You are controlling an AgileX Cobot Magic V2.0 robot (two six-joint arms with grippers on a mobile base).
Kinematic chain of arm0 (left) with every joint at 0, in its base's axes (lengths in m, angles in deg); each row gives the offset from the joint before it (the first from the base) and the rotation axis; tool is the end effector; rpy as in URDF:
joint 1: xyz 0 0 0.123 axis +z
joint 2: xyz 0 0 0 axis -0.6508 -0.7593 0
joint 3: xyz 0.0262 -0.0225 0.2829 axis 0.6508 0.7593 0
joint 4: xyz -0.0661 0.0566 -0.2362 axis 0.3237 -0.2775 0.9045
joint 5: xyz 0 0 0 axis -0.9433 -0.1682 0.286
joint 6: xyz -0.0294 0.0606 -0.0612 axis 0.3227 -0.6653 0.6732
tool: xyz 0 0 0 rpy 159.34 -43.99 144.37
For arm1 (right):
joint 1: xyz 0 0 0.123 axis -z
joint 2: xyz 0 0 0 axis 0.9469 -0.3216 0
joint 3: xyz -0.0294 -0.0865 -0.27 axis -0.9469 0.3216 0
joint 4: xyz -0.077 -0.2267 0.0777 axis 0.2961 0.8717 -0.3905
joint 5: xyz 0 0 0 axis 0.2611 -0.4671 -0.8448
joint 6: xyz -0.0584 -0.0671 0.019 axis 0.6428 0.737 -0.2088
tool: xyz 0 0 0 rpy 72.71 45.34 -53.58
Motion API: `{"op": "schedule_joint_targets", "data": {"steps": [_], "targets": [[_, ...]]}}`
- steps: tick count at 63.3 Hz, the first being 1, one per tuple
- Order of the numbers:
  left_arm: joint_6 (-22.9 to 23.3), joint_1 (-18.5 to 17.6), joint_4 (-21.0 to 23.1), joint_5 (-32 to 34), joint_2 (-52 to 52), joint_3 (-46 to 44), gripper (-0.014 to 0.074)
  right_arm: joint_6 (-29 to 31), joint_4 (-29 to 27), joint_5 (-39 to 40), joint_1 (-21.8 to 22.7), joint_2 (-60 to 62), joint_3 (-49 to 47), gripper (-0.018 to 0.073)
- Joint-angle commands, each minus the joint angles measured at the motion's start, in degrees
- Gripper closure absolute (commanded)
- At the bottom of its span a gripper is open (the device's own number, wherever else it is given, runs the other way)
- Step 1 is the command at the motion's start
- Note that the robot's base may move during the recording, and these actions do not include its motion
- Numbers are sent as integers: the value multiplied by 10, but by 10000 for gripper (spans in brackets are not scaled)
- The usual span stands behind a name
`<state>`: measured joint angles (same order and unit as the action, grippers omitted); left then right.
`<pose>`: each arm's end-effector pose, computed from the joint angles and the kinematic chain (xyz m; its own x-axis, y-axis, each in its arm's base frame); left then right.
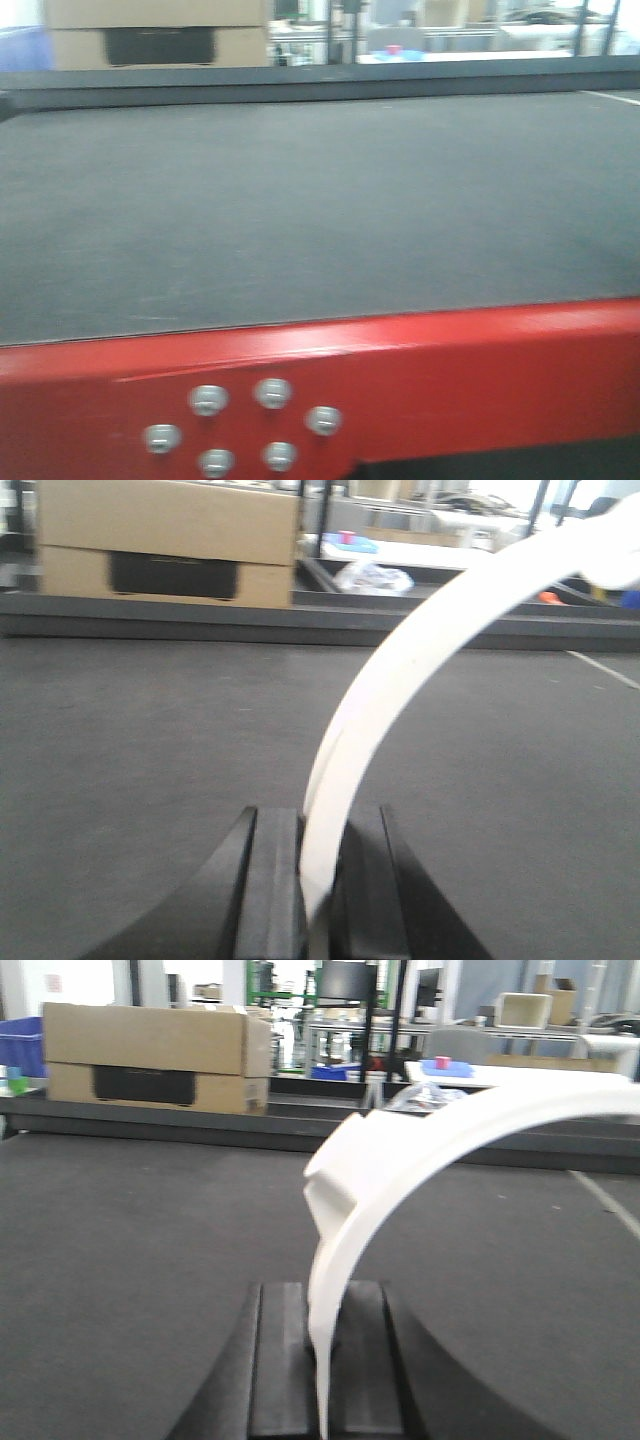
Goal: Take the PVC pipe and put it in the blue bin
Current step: 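Hold the pipe clamp while the base drives to the blue-bin shelf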
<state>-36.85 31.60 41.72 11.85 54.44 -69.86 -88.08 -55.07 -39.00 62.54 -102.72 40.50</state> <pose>0.1232 -0.0195 0.3685 -0.1039 -0.0820 -0.9912 0.1452 0.9847 -0.0967 0.0856 0.0083 0.3510 -0.0176 -0.0020 -0.9998 -0.0997 0.9950 -0.0002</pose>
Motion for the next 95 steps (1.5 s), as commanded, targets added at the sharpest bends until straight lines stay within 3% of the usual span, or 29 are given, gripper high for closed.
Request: {"op": "schedule_joint_targets", "data": {"steps": [1, 95], "targets": [[2, -3, 0, 16, 3, -2, 707, 2, 6, 18, 0, 3, 0, 728], [2, -3, 0, 16, 3, -2, 707, 2, 6, 18, 0, 3, 0, 728]]}}
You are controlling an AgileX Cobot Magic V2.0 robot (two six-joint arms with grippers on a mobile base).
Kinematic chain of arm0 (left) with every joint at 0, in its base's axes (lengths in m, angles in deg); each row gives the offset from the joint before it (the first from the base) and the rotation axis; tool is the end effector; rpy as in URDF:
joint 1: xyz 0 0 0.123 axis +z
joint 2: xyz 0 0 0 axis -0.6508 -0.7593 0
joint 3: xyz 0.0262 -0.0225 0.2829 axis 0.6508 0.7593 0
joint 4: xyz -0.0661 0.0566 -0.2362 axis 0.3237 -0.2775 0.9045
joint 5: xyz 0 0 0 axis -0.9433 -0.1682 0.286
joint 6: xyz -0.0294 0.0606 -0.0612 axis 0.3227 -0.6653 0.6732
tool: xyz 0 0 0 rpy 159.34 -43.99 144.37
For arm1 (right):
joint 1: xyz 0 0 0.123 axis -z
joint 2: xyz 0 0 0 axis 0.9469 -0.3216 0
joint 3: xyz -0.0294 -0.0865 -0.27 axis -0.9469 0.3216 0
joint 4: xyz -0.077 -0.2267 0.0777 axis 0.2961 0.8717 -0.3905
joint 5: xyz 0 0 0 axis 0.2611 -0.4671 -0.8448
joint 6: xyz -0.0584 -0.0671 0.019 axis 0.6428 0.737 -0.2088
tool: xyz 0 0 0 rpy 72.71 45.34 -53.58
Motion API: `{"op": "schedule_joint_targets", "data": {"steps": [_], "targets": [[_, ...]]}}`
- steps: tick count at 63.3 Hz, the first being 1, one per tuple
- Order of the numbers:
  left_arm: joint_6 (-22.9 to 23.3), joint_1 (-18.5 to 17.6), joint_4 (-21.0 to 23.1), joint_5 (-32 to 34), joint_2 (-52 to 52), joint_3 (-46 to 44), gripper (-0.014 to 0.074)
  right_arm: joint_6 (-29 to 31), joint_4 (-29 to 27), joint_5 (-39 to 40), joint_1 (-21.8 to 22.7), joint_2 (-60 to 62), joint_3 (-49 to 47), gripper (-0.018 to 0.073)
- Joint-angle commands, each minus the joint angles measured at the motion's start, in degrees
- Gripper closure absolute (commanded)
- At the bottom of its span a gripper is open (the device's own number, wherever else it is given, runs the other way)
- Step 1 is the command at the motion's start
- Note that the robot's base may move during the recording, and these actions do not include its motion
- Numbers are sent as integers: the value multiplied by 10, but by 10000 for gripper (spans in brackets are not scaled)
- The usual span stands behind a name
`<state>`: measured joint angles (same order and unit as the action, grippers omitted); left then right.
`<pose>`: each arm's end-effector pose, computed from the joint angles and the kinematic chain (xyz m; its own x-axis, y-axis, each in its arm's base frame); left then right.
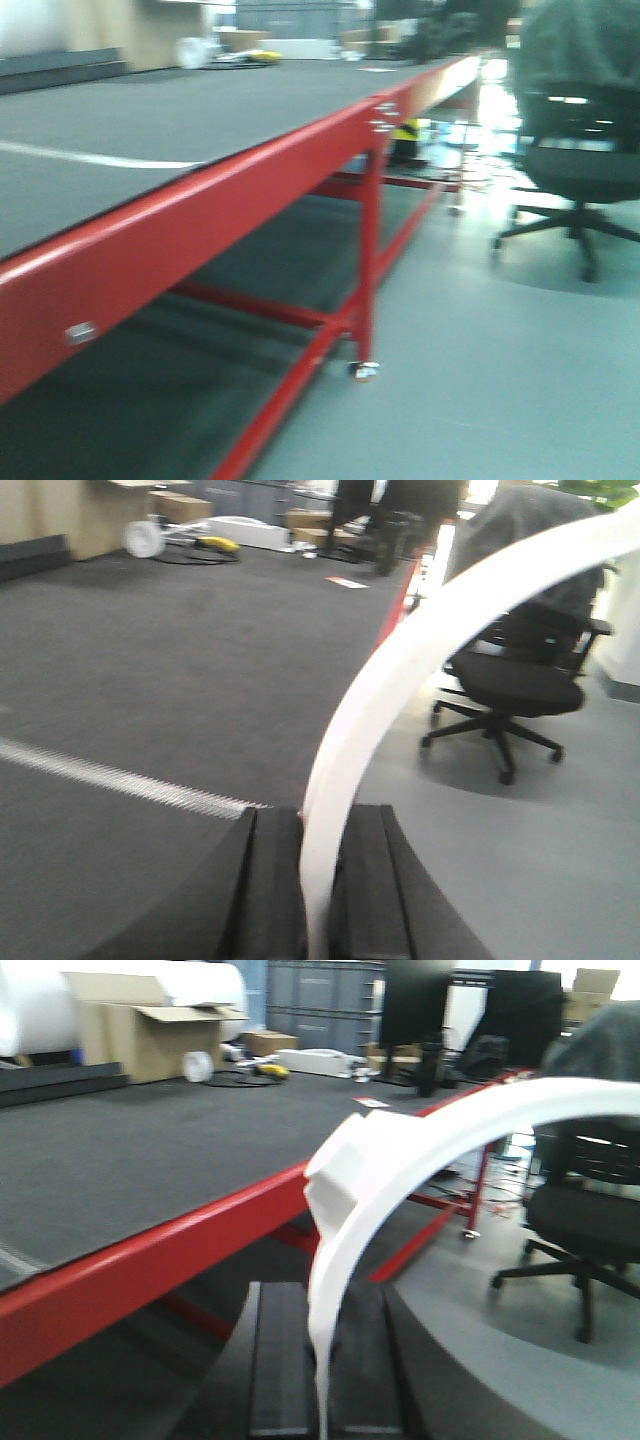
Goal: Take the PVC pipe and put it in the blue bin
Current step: 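Hold the pipe clamp while the base drives to the blue-bin shelf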
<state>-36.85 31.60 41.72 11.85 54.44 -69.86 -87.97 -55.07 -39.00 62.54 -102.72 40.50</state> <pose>0.1232 -0.0195 0.3685 -0.1039 -0.0820 -0.9912 0.1452 0.9847 -0.0967 0.0856 0.0083 0.3510 -0.0174 -0.0039 -0.9998 -0.0997 0.9950 -0.0021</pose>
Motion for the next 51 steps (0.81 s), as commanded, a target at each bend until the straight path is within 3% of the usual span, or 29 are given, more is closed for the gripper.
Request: {"op": "schedule_joint_targets", "data": {"steps": [1, 51], "targets": [[2, -3, 0, 16, 3, -2, 707, 1, 6, 18, 0, 3, 0, 728], [2, -3, 0, 18, 4, -2, 707, 1, 6, 18, 0, 3, 0, 728]]}}
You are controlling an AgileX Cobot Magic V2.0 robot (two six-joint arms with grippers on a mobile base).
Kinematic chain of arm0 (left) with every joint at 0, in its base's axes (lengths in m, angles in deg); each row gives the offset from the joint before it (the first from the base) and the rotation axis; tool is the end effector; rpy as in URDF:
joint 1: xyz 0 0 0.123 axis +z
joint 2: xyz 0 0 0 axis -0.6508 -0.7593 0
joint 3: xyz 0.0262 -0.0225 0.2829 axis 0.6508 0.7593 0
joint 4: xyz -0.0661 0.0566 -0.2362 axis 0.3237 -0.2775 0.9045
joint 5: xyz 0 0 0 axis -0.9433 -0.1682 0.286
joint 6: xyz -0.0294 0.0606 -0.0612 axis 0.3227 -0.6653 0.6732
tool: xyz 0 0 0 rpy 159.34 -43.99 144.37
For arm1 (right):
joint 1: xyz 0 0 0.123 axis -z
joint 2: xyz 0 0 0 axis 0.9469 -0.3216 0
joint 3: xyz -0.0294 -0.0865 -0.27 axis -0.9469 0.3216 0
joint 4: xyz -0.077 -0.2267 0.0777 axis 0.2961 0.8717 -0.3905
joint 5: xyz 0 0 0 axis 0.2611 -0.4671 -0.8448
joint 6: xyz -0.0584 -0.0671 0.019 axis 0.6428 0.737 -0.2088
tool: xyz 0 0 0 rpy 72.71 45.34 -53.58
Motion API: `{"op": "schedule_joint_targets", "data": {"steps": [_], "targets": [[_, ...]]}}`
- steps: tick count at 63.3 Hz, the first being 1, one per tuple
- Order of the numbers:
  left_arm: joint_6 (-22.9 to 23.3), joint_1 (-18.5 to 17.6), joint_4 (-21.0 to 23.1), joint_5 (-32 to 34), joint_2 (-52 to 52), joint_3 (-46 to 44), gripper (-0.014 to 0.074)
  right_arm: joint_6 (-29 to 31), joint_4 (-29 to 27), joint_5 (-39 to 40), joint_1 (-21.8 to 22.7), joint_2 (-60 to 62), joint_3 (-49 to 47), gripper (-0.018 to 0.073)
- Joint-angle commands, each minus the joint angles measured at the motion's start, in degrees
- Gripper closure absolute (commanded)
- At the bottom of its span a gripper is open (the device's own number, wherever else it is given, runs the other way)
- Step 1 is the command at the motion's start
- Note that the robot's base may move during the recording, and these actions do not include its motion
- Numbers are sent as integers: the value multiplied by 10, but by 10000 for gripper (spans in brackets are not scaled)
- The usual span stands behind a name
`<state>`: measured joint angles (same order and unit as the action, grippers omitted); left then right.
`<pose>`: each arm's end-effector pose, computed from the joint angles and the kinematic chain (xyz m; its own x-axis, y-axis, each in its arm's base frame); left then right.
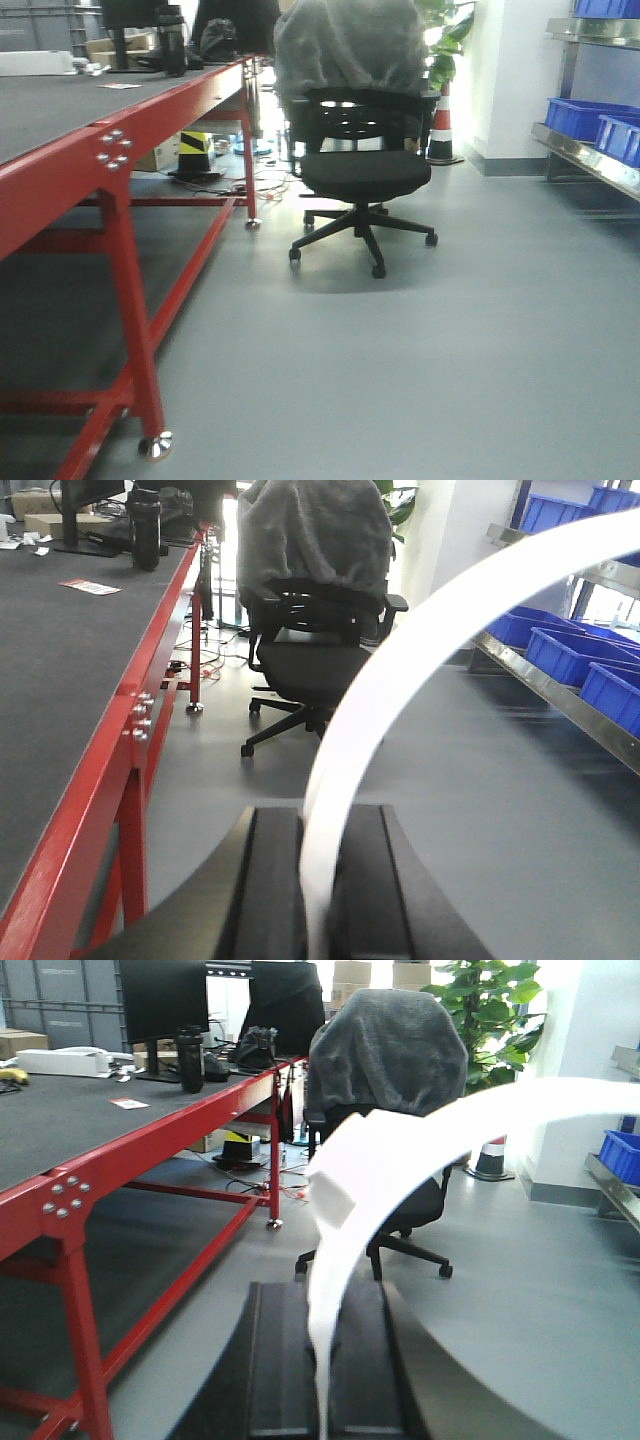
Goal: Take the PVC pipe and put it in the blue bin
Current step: 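Hold the pipe clamp while the base drives to the blue-bin shelf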
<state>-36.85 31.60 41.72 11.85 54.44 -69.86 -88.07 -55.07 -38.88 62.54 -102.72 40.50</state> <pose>0.1232 -0.0195 0.3685 -0.1039 -0.0820 -0.9912 0.1452 0.9847 -0.0967 0.0856 0.0083 0.3512 -0.0156 -0.0019 -0.9999 -0.1001 0.9950 -0.0004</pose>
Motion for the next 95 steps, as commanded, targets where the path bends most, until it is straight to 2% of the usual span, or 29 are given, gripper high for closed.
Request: {"op": "schedule_joint_targets", "data": {"steps": [1, 95], "targets": [[2, -3, 0, 18, 4, -2, 707, 2, 6, 17, 0, 3, 0, 728], [2, -3, 0, 20, 4, -2, 707, 2, 6, 17, 0, 3, 0, 728]]}}
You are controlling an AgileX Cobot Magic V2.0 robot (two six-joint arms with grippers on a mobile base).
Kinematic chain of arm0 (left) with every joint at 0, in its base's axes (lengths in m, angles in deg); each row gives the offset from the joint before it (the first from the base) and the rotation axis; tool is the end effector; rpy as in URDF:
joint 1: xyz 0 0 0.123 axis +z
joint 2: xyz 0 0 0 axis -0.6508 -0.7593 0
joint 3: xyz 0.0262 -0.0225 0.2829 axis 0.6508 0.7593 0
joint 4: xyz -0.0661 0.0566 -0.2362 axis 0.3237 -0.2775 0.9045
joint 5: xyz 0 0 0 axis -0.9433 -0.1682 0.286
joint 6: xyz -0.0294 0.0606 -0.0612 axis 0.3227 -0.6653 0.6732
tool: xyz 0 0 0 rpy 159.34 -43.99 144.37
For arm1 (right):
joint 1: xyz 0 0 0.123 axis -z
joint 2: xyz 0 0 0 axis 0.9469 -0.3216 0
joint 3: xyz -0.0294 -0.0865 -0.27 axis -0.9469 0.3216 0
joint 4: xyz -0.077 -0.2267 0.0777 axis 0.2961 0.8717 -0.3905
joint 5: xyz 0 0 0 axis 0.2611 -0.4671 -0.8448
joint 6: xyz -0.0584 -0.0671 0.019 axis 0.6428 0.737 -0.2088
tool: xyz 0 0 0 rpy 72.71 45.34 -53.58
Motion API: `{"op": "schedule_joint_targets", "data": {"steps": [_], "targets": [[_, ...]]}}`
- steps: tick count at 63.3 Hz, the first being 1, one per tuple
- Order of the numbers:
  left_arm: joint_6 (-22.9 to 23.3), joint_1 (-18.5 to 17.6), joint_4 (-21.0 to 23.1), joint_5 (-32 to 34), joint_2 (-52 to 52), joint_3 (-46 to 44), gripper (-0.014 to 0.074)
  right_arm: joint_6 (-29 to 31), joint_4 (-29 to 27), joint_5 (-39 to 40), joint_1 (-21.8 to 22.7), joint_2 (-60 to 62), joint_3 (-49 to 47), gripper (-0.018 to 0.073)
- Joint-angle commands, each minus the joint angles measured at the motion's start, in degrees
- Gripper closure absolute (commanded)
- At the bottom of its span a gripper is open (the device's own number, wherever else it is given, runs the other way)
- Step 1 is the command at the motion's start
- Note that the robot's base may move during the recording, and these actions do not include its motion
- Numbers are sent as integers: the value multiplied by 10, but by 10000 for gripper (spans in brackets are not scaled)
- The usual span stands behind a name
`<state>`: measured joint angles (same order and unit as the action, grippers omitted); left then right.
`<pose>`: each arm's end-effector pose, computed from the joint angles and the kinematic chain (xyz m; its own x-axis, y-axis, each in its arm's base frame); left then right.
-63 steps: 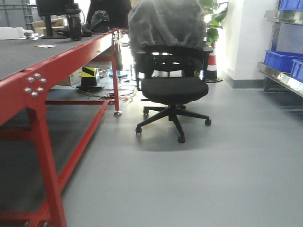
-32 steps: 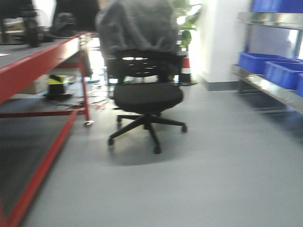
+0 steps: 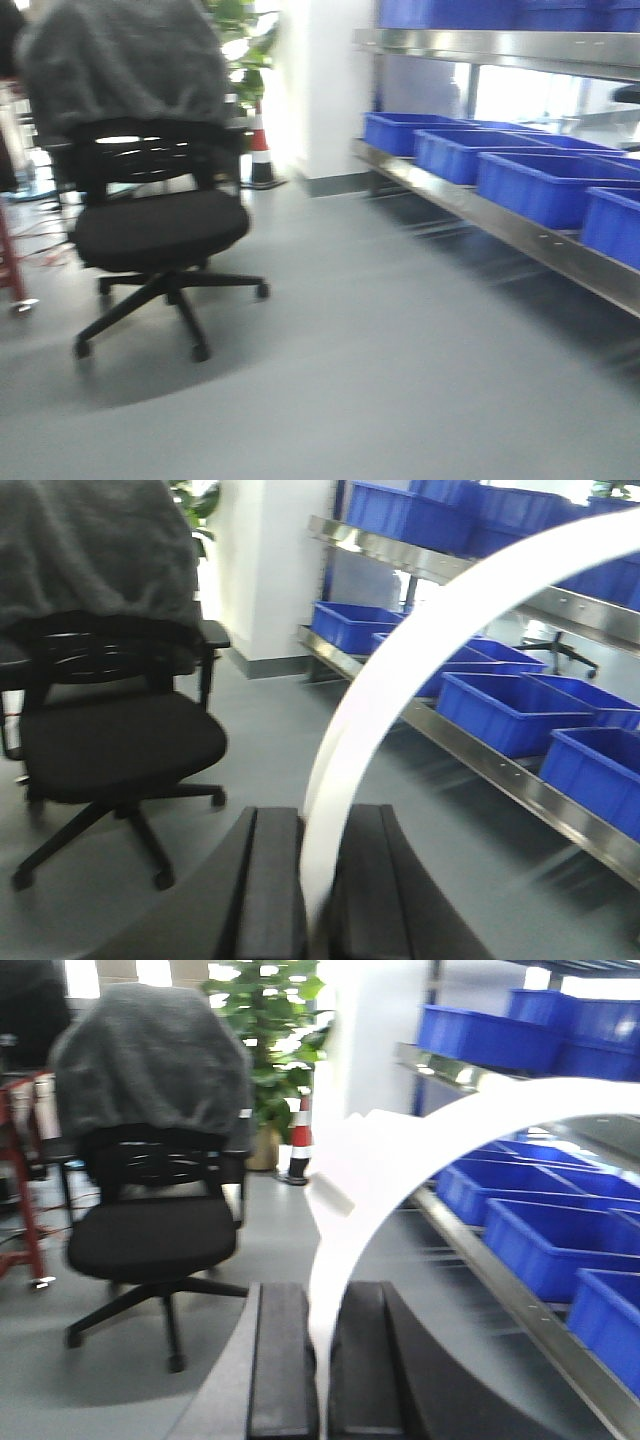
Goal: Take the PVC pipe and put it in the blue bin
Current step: 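Hold the pipe clamp while the base drives to the blue-bin shelf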
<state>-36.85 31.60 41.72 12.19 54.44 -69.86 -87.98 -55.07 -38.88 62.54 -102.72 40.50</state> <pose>0.1233 -0.0195 0.3691 -0.0981 -0.0829 -0.9917 0.1458 0.9846 -0.0967 0.0856 0.0083 0.3512 -0.0154 -0.0035 -0.9999 -0.1001 0.9950 -0.0020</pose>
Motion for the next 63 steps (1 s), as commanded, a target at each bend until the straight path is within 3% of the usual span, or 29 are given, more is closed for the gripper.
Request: {"op": "schedule_joint_targets", "data": {"steps": [1, 63], "targets": [[2, -3, 0, 17, 4, -2, 707, 1, 6, 17, 0, 3, 0, 728], [2, -3, 0, 17, 4, -2, 707, 1, 6, 17, 0, 3, 0, 728]]}}
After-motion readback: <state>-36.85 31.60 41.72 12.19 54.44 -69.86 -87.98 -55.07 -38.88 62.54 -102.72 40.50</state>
